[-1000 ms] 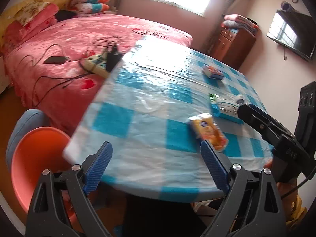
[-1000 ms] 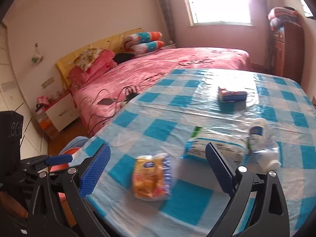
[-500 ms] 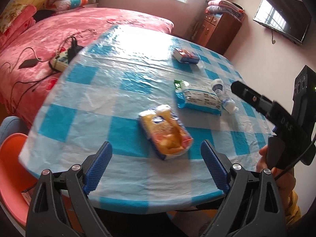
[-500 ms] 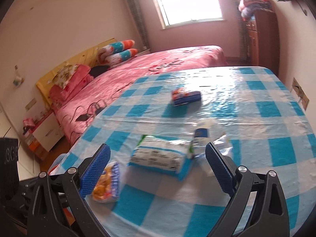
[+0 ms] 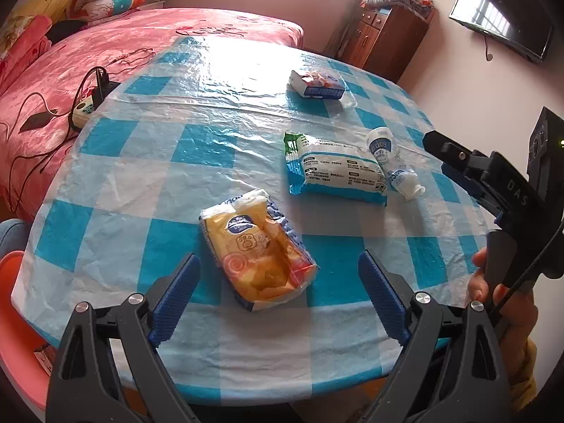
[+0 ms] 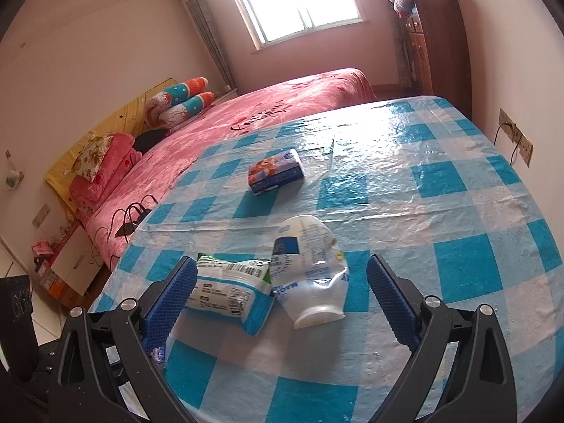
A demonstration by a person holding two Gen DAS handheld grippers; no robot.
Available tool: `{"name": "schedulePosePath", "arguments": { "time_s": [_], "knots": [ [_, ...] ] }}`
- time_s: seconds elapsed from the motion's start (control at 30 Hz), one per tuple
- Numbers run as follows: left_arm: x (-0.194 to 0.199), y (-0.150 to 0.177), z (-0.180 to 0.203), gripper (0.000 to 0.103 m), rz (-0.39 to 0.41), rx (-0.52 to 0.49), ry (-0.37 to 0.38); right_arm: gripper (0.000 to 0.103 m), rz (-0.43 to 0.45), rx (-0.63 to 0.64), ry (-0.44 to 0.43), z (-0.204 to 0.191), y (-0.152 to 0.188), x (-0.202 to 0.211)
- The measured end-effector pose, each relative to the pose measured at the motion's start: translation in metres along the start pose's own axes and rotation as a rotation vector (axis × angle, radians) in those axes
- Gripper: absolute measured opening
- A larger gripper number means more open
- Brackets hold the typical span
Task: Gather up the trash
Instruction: 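Grasp the yellow bread bag with the left tool while the right tool grasps the crumpled white bottle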
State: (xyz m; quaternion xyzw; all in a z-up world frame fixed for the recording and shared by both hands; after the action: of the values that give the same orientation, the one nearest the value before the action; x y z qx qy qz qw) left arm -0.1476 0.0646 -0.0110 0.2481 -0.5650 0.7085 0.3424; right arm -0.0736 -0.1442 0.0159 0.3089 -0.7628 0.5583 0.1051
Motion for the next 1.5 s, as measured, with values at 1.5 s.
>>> {"name": "schedulePosePath", "arguments": {
  "time_s": [1.5],
  "knots": [
    [-0.038,-0.017,0.012,0.058,-0.001,-0.076,-0.222,0.084,-0.195,0.111,0.079,0.010,0.003,-0.065]
  ]
}}
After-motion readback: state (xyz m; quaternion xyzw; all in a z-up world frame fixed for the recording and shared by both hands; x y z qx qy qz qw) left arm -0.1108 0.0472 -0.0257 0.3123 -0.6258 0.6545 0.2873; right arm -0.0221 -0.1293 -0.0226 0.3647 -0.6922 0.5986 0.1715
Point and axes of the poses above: each gripper's, at about its wrist camera, not at the fingertips, and x roughly against the way its jaws point, z to its right, y to its underside, the point moved 3 cm from there along -x, roughly the way its jaws point, and after that the axes turned 6 degrees about z, right-handed, at the moved point
